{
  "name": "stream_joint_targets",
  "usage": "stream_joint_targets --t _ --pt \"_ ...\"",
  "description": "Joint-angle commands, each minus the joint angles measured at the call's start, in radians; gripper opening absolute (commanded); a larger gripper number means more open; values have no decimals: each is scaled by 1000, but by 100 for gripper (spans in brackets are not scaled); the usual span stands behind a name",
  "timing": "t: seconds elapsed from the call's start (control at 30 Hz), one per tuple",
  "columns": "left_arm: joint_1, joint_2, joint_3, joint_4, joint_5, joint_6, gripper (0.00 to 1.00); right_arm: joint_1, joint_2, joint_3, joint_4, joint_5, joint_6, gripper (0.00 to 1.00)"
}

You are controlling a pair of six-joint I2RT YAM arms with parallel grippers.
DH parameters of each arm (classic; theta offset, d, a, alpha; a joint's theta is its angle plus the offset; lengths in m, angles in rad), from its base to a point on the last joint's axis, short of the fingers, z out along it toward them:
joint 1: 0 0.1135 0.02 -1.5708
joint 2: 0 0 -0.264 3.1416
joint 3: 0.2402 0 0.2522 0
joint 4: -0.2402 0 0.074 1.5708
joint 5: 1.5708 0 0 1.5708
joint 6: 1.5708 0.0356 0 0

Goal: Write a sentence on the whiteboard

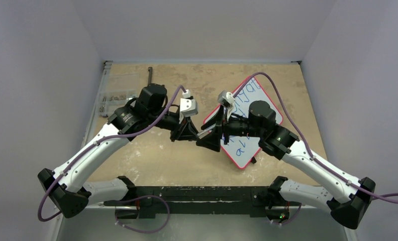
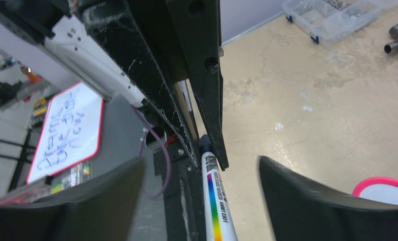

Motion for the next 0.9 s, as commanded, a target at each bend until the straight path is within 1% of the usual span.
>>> stream_joint_targets --t 0.0,0.17,0.4,0.53,0.67,0.77,0.87 --pt "2 -11 7 70 -67 -40 0 3 -20 8 23 69 11 99" --pt "2 -43 -27 105 -118 -86 0 3 -75 26 -9 234 19 99" --pt "12 -135 -127 142 -263 -196 0 2 -140 13 -29 424 20 99" --pt "36 -213 -210 162 -363 -302 0 2 -160 -2 -44 564 31 99" --pt "76 -250 -270 153 -457 -407 0 2 -141 3 -98 706 59 99" --pt "105 -267 -325 161 -533 -468 0 3 -132 1 -118 758 77 99" --pt "152 -273 -381 170 -595 -532 0 3 -134 -2 -124 766 79 99"
